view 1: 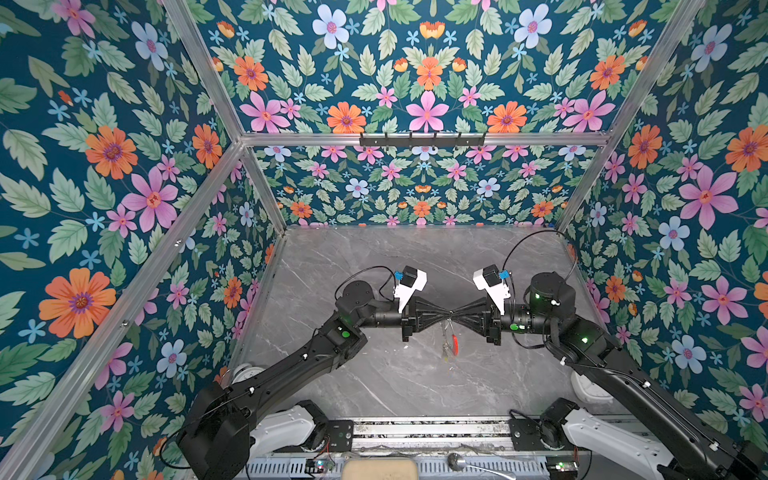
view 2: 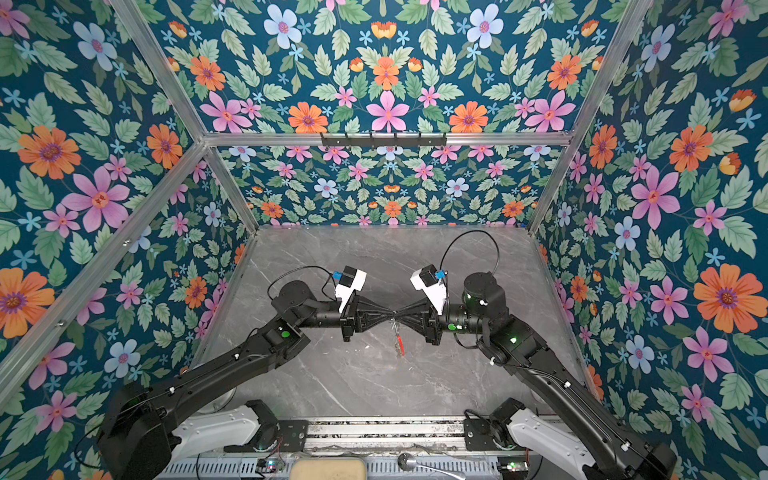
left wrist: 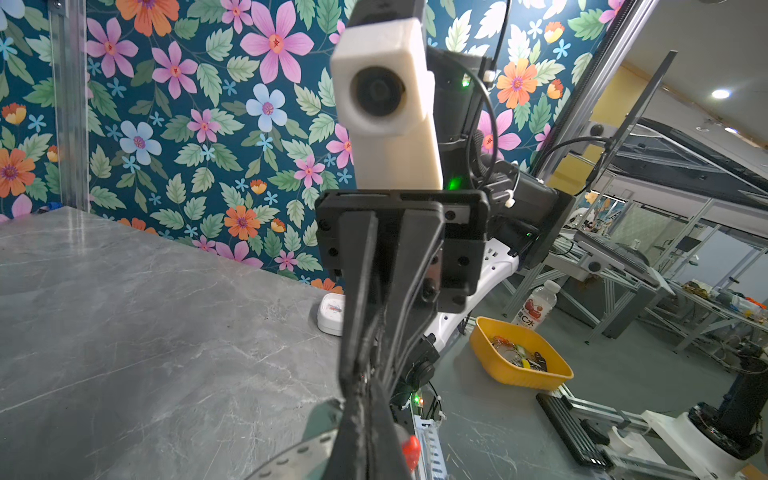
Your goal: Remove the keys from the keyring
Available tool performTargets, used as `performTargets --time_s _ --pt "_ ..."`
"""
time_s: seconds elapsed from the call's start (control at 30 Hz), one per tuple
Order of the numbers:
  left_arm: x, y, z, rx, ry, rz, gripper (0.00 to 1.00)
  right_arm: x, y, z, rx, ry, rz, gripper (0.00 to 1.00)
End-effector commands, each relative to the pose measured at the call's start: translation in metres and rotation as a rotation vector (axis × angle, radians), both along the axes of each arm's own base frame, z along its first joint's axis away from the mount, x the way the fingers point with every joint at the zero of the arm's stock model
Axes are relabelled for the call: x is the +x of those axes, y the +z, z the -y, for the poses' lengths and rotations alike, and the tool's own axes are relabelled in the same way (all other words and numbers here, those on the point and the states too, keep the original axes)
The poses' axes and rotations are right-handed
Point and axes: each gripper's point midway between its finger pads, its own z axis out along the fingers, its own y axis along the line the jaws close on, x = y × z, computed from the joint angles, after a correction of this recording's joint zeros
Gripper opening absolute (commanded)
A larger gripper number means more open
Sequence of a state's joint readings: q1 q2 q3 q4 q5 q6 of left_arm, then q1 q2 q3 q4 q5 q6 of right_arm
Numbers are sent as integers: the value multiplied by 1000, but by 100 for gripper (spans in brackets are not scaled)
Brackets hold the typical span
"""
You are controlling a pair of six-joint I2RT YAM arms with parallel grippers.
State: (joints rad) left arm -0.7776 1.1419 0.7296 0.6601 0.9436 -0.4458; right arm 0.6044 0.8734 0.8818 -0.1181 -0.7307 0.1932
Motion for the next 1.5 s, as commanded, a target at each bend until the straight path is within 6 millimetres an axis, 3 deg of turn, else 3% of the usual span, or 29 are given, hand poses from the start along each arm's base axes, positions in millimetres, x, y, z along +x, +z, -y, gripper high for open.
performTargets --time_s 0.0,0.23,0.57,1.23,1.4,1.47 --pt "-4 21 -6 -91 21 101 0 -2 37 2 148 -12 130 45" --pt "-5 26 -10 -129 40 137 0 -6 45 12 251 -53 174 53" --pt "-6 38 -17 -218 71 167 0 -11 41 1 306 13 138 52" --pt "-4 43 -18 -252 83 165 0 -13 27 -10 269 62 104 17" --pt "-4 43 -16 -248 70 157 0 -14 26 -11 256 72 101 0" --pt "-4 44 -16 -247 67 148 0 -15 24 -11 245 72 96 0"
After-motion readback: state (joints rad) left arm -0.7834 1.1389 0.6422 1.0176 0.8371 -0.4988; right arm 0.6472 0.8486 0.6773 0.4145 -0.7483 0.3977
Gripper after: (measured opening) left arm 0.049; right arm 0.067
